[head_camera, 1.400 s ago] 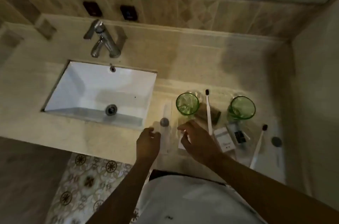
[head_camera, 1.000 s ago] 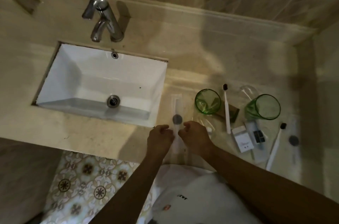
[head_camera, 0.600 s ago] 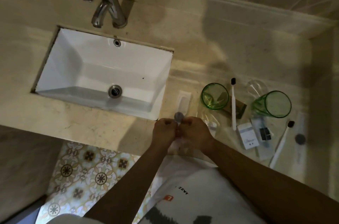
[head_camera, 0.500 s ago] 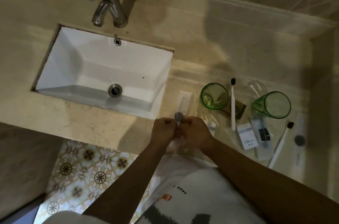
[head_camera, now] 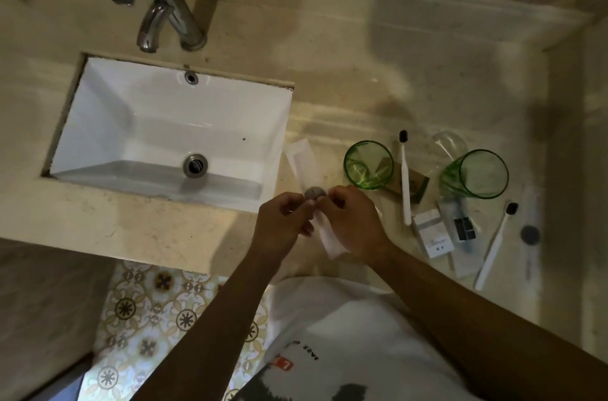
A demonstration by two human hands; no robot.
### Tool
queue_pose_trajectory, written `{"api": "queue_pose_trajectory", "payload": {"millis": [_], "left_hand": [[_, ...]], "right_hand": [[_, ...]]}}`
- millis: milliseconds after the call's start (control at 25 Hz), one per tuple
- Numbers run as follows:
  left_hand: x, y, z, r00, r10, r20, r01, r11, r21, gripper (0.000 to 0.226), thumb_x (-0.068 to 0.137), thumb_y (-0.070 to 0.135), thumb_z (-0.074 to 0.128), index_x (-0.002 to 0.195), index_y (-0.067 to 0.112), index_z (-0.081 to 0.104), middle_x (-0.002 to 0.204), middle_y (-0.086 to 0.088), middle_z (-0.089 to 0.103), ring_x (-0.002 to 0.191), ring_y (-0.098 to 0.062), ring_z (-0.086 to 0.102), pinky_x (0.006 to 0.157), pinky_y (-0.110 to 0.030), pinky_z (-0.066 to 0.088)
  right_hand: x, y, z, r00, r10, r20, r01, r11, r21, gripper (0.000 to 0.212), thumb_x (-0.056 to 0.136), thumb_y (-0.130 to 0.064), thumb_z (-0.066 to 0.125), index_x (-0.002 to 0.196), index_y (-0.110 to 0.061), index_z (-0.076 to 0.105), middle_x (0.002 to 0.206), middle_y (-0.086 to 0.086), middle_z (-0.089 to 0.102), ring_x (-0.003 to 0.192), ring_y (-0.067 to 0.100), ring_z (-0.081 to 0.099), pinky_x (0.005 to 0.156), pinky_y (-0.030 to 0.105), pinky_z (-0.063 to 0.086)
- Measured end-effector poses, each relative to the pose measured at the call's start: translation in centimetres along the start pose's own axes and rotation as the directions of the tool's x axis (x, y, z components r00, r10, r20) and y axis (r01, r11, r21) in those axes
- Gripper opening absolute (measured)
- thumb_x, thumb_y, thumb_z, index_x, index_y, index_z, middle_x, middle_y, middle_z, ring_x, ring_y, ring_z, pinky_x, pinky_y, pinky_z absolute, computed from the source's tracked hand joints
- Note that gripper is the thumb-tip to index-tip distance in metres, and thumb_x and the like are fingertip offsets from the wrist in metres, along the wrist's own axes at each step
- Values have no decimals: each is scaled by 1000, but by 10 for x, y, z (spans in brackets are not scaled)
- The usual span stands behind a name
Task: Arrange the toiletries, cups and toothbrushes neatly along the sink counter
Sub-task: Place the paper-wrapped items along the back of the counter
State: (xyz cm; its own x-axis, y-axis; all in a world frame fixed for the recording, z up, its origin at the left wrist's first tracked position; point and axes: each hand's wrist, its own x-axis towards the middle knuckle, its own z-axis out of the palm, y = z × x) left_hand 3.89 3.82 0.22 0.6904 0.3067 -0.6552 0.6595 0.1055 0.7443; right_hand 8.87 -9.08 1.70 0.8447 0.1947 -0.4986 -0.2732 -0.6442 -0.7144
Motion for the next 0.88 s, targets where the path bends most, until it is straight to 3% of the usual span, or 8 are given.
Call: {"api": "queue_pose_trajectory", "payload": {"millis": [80, 200, 280, 400, 480, 600, 720, 880], "left_hand": [[-6, 18, 2, 996, 71, 55, -69, 996, -49, 9, 91, 9, 70, 93, 1, 72, 68, -17, 70, 56, -26, 65, 57, -35, 58], [-8, 46, 10, 985, 149, 90, -143, 987, -73, 12, 90, 10, 71, 83, 1, 71, 59, -11, 64, 50, -24, 56, 51, -32, 48], [-5, 63, 18, 981, 165, 98, -157, 984, -85, 17, 91, 15, 70, 77, 4, 68, 57, -9, 60, 49, -23, 50, 50, -31, 43], [7, 82, 32, 977, 170, 127, -160, 984, -83, 20, 95, 15, 65, 78, 4, 67, 58, -9, 57, 51, -21, 48, 51, -30, 42], [18, 94, 51, 974, 145, 175, -137, 989, -59, 20, 97, 14, 60, 81, 4, 65, 61, -5, 60, 57, -21, 53, 56, -32, 46], [35, 112, 87, 961, 101, 259, -105, 995, 1, 21, 99, 19, 56, 87, 7, 67, 69, -3, 68, 64, -20, 63, 63, -35, 53], [48, 131, 124, 924, 138, 358, -168, 984, 55, 20, 99, 17, 57, 86, 7, 68, 68, -5, 69, 59, -19, 62, 60, -33, 51], [64, 154, 173, 878, 143, 457, -182, 982, 42, 17, 99, 19, 59, 99, 6, 69, 79, -7, 72, 66, -22, 66, 60, -36, 54]], "right_hand": [[-8, -5, -14, 999, 33, 6, -34, 992, 125, 31, 94, -32, 58, 77, -8, 63, 66, 4, 58, 59, 9, 51, 59, 23, 40], [-20, -14, -43, 988, 97, 122, -135, 923, 361, 21, 95, -33, 59, 92, -13, 67, 75, 4, 70, 67, 18, 67, 63, 32, 55], [-27, -15, -63, 975, 118, 191, -192, 878, 439, 18, 95, -26, 61, 95, -10, 69, 77, 5, 73, 66, 16, 70, 61, 25, 57], [-30, -6, -82, 969, 98, 228, -190, 886, 424, 21, 93, -28, 63, 90, -9, 70, 68, -1, 69, 59, 9, 64, 54, 17, 52], [-24, -1, -95, 979, 98, 180, -168, 884, 437, 25, 93, -32, 63, 89, -8, 71, 65, -1, 65, 56, 8, 60, 53, 16, 49], [-11, 4, -119, 987, 144, 74, -161, 833, 529, 35, 94, -31, 61, 88, 2, 69, 59, 7, 55, 48, 11, 50, 47, 18, 44], [-1, 9, -141, 980, 197, 3, -151, 740, 655, 42, 92, -33, 61, 82, 8, 63, 49, 1, 43, 43, 11, 36, 44, 25, 31], [11, 18, -179, 963, 270, -17, -172, 660, 731, 26, 97, -24, 56, 86, -7, 73, 42, -7, 44, 38, 6, 33, 39, 17, 28]]}}
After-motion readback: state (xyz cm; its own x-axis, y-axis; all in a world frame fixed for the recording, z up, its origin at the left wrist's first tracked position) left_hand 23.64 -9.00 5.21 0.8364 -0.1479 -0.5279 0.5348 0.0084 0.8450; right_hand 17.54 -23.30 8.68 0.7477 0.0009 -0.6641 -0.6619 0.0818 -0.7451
